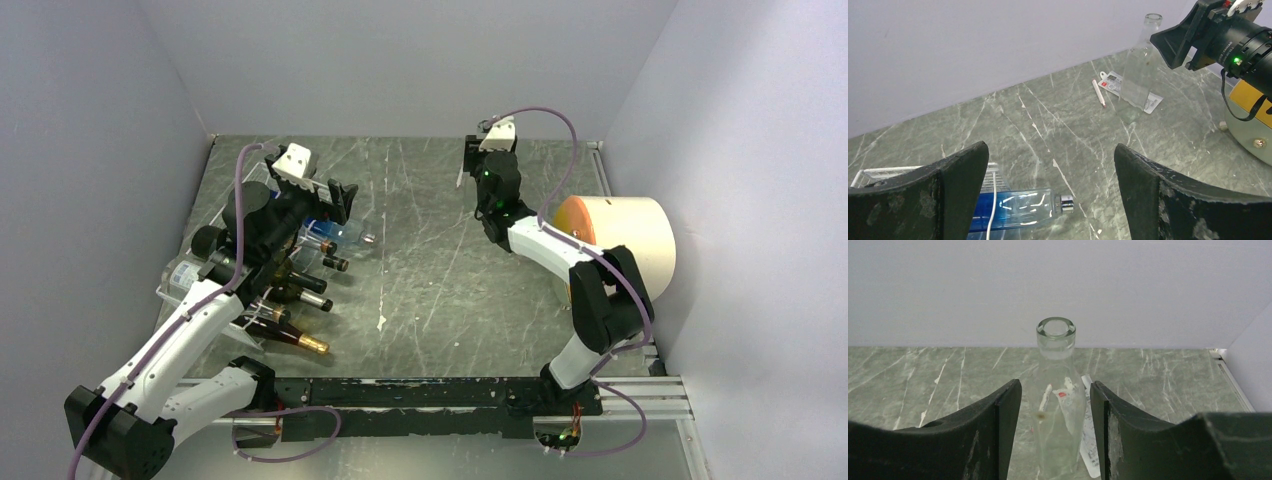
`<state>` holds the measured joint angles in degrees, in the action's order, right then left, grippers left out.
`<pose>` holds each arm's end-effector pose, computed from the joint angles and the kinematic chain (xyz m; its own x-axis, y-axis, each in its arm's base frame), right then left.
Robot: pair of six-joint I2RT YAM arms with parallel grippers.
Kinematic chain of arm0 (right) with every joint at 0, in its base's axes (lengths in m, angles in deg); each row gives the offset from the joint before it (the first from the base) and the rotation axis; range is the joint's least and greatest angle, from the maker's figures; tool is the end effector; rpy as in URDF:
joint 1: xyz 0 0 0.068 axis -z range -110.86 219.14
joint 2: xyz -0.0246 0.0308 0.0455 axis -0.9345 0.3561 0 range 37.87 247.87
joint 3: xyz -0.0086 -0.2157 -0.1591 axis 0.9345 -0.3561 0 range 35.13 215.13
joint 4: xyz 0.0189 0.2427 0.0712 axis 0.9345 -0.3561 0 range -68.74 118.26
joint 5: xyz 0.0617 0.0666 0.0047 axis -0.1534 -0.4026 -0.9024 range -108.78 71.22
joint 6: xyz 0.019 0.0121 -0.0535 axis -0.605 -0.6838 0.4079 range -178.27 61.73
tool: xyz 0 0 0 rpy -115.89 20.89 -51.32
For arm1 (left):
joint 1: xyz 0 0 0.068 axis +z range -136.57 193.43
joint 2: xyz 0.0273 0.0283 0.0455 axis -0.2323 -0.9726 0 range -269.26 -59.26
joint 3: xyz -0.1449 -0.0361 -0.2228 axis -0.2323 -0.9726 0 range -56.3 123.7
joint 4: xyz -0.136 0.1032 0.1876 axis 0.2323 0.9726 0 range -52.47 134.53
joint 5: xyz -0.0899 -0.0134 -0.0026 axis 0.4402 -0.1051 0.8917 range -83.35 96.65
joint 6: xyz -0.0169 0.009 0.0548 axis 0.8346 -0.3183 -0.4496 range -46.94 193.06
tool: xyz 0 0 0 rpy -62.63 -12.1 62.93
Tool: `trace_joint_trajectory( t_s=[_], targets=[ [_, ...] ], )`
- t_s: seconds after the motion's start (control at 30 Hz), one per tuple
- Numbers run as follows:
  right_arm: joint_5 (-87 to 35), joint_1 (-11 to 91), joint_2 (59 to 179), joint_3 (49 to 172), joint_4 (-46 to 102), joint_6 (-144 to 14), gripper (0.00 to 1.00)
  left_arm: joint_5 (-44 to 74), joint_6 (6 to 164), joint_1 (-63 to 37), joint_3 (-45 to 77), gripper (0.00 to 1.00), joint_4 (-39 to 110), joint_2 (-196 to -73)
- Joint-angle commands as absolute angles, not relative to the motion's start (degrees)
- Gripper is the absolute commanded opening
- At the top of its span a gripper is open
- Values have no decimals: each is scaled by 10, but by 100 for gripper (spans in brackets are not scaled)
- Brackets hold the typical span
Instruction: Take the wine bottle off the wine rack
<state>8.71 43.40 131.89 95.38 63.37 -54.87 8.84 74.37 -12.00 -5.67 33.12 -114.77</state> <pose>0.3498 0.1473 0.2930 0.0192 -0.0492 -0.9986 0.0315 0.9983 -0.0486 0.2067 -0.1001 0.3659 -0.0180 -0.0166 -0.9997 0.4634 0.8859 -0.0231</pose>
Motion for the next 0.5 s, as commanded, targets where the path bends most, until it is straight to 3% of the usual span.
trace_joint_trajectory(
  t_s=[0.0, 0.3, 0.47],
  targets=[
    [96, 435, 1325, 971, 625, -558, 58, 93, 745, -115, -44, 99, 322, -1139],
    [105, 436, 1323, 997, 581, -574, 67, 94, 745, -115, -44, 99, 322, -1140],
    [116, 437, 1315, 1016, 538, -596, 93, 94, 745, -115, -44, 99, 321, -1139]
  ],
)
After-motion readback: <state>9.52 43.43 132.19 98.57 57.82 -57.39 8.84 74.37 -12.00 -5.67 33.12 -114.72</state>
